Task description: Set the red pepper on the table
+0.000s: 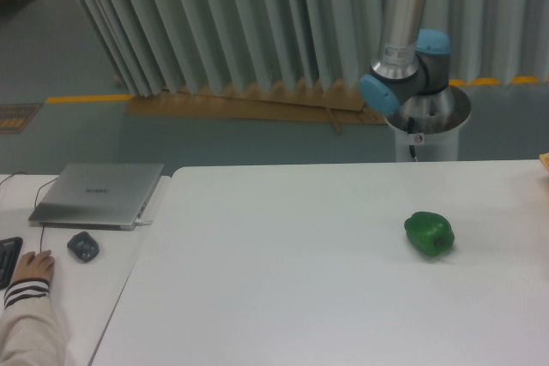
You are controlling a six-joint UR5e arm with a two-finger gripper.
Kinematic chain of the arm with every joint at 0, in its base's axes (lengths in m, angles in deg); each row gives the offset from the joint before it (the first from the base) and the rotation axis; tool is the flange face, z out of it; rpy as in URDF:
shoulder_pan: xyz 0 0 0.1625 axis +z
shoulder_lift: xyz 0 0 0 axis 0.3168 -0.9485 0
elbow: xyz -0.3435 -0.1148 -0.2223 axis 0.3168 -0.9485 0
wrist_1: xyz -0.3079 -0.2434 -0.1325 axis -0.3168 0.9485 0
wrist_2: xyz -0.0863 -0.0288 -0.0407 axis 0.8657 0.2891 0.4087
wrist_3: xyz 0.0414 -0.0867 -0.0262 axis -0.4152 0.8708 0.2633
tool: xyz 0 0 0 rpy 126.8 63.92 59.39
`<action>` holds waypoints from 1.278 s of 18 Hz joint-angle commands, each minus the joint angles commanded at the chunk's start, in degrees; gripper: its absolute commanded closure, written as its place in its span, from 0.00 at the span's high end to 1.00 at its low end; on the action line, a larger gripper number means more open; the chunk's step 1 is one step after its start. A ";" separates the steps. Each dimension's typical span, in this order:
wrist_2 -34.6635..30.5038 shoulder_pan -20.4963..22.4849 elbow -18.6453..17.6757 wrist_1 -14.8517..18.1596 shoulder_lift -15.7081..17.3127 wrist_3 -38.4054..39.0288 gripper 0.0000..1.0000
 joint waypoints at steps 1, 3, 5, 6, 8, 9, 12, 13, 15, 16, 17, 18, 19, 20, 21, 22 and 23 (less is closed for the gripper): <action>-0.79 0.00 0.00 -0.96 -0.18 0.44 1.00; -0.89 0.52 0.53 -1.41 -0.35 1.49 1.00; -0.80 0.70 0.70 -1.41 -0.35 1.14 1.00; -0.80 0.44 0.62 -1.33 -0.62 0.79 1.00; -0.80 -0.78 -0.34 -1.24 -0.88 0.70 1.00; -0.97 -1.92 -0.96 -1.24 -0.97 0.70 1.00; -1.68 -3.95 -1.23 -1.15 -0.97 1.14 1.00; -1.85 -4.13 -1.23 -1.06 -0.97 1.14 1.00; -1.77 -4.13 -1.23 -1.06 -0.97 0.70 1.00; -1.68 -4.04 -1.23 -1.06 -0.97 0.62 1.00; -1.68 -4.04 -1.23 -1.06 -0.97 0.62 1.00; -1.59 -4.13 -1.23 -1.06 -1.06 0.62 1.00; -1.33 -4.13 -1.23 -1.06 -1.06 0.62 1.00; -1.33 -4.22 -1.23 -1.06 -1.14 0.62 1.00; -1.15 -4.22 -1.23 -1.06 -1.15 0.62 1.00; -0.63 -4.31 -1.23 -1.06 -1.15 0.62 1.00; -0.10 -4.22 -1.23 -1.06 -1.23 0.53 1.00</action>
